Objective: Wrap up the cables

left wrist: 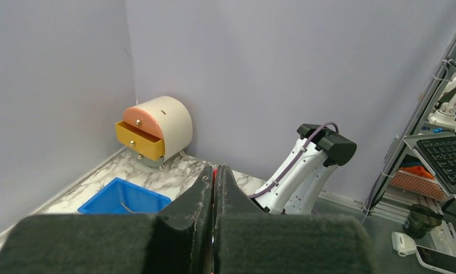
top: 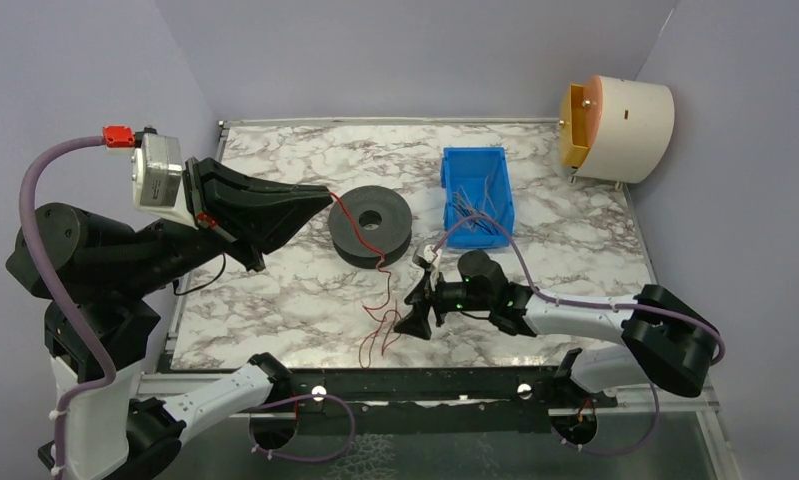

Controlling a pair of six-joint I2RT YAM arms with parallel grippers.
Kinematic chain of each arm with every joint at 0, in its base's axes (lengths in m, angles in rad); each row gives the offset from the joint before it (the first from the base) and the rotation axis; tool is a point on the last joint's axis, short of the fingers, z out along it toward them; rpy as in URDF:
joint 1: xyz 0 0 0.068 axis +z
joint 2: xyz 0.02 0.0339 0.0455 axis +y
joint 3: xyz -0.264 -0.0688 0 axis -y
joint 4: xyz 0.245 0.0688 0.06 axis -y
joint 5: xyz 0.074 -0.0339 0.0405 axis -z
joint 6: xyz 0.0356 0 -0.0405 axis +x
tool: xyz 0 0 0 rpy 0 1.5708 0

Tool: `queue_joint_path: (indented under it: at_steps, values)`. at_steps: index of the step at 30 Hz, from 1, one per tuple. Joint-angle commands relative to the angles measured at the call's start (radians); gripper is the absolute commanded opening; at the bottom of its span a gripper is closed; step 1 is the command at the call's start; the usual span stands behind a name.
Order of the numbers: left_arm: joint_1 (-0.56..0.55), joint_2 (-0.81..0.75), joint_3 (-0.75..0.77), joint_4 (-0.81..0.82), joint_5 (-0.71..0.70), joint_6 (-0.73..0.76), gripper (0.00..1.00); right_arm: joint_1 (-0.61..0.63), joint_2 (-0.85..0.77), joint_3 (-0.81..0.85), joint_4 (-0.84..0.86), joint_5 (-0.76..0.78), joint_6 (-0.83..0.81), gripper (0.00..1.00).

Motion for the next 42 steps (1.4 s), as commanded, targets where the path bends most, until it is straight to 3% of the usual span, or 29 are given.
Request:
queue_joint_path:
  at_steps: [1, 6, 10, 14, 17, 18, 24, 29, 34, 42]
  values:
    - [-0.001, 0.005, 0.017, 0.038, 0.026, -0.017, 0.0, 0.01, 0.051, -0.027, 0.122, 0.197, 0.033, 0.81]
    - [-0.001, 0.003, 0.012, 0.045, 0.035, -0.028, 0.0, 0.012, 0.105, -0.031, 0.204, 0.202, 0.056, 0.78]
    - [-0.001, -0.003, 0.008, 0.044, 0.036, -0.032, 0.0, 0.019, 0.157, -0.004, 0.212, 0.182, 0.066, 0.63]
    - [-0.001, -0.012, 0.006, 0.044, 0.037, -0.032, 0.0, 0.019, 0.151, -0.006, 0.211, 0.237, 0.075, 0.35]
    - [-0.001, -0.022, 0.012, 0.045, 0.037, -0.025, 0.0, 0.019, 0.097, -0.021, 0.169, 0.37, 0.073, 0.06]
    - [-0.001, -0.026, 0.015, 0.047, 0.039, -0.022, 0.0, 0.019, 0.073, -0.018, 0.129, 0.432, 0.077, 0.02]
    - [0.0, -0.07, 0.002, 0.11, 0.063, -0.006, 0.0, 0.01, -0.053, 0.043, -0.169, 0.798, 0.015, 0.01]
    - [-0.001, -0.102, 0.003, 0.147, 0.069, 0.018, 0.0, -0.105, -0.16, 0.103, -0.48, 0.986, 0.101, 0.01]
    - [-0.001, -0.132, 0.002, 0.148, 0.056, 0.045, 0.0, -0.313, -0.273, 0.15, -0.725, 1.027, 0.221, 0.01]
    - [-0.002, -0.185, -0.012, 0.144, 0.049, 0.051, 0.0, -0.604, -0.301, 0.183, -0.838, 1.044, 0.276, 0.01]
